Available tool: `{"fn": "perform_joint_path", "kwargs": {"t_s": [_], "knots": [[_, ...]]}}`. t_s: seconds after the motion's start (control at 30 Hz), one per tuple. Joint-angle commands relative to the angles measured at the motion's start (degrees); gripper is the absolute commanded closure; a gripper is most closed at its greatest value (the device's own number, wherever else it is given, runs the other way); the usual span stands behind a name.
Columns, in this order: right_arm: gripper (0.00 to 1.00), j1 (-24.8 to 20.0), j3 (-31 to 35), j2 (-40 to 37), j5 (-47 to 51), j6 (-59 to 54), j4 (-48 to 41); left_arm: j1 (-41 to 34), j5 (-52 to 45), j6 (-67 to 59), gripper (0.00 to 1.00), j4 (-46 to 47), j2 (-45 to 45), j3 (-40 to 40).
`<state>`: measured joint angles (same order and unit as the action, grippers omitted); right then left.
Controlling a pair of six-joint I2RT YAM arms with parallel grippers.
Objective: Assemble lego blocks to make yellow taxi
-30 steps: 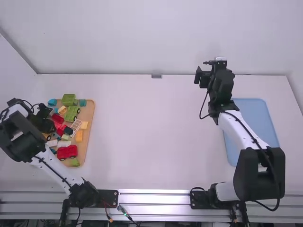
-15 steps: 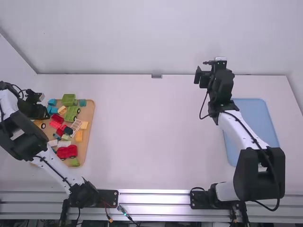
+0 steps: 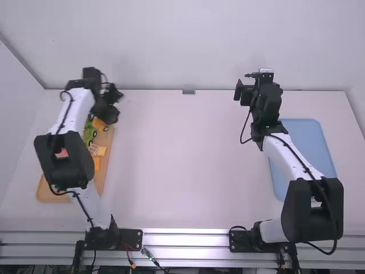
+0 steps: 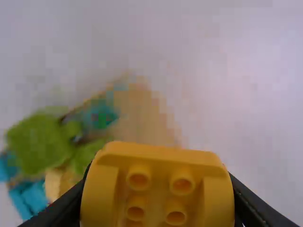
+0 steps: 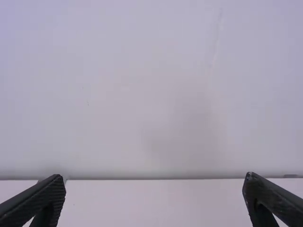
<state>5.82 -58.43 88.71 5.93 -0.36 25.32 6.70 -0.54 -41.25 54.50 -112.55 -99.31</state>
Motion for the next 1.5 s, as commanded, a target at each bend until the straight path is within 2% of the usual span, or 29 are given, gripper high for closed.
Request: {"fn": "perform_joint_path", "kwargs": {"t_s": [0.0,0.07,0.23,0.43,0.53,0.6,0.7,0.87,1.03,1.13,1.27,1.37,1.4,1.43,1.47], "knots": [[0.01,-0.7,-1.9,0.5,0.8,-0.1,0.2,-8.8,-3.0,-5.4,0.98,0.4,1.7,2.9],[0.01,-1.4,-1.9,0.5,0.7,0.0,0.2,-13.4,-4.0,-6.8,0.98,0.3,1.7,3.9],[0.01,-3.3,-1.9,0.5,0.1,0.4,-0.5,-30.8,-3.4,-4.4,0.98,-4.8,0.2,9.6],[0.01,-3.9,-1.9,0.5,0.1,0.4,-0.5,-43.1,1.3,0.0,0.98,-12.2,-2.0,15.3],[0.01,-3.9,-1.9,0.5,0.1,0.4,-0.5,-46.1,1.2,-0.6,0.98,-12.9,-2.1,17.3],[0.01,-3.8,-1.9,0.5,0.1,0.4,-0.5,-47.9,1.2,-5.8,0.98,-11.3,-2.1,19.6],[0.01,-3.9,-1.9,0.5,-0.2,0.4,-0.7,-47.9,1.3,-8.4,0.98,-13.1,-2.1,22.1],[0.01,-3.9,-1.9,0.5,-0.5,0.6,-0.8,-46.8,1.7,-5.2,0.98,-23.4,-2.1,27.0],[0.01,-3.9,-1.9,0.5,-3.4,0.5,-0.7,-46.6,1.2,-1.7,0.97,-24.6,-2.1,26.7],[0.01,-3.9,-1.9,0.5,-4.5,0.6,-0.7,-47.0,1.0,-0.5,0.87,-24.7,-2.1,26.6],[0.01,-3.9,-1.9,0.5,-4.6,0.5,-0.7,-47.0,-2.6,-4.0,0.47,-22.1,-2.1,26.6],[0.01,-3.9,-1.9,0.5,-4.6,0.5,-0.7,-46.8,-3.7,-4.8,0.44,-21.9,-2.1,26.6],[0.01,-3.9,-1.9,0.5,-4.6,0.5,-0.7,-47.0,-3.5,-4.5,0.40,-22.1,-2.1,26.6],[0.01,-3.9,-1.9,0.5,-4.6,0.5,-0.7,-47.0,-3.4,-4.5,0.23,-22.3,-2.1,26.6],[0.01,-3.9,-1.9,0.5,-4.6,0.6,-0.7,-47.0,-3.3,-4.5,0.18,-22.4,-2.1,26.6]]}}
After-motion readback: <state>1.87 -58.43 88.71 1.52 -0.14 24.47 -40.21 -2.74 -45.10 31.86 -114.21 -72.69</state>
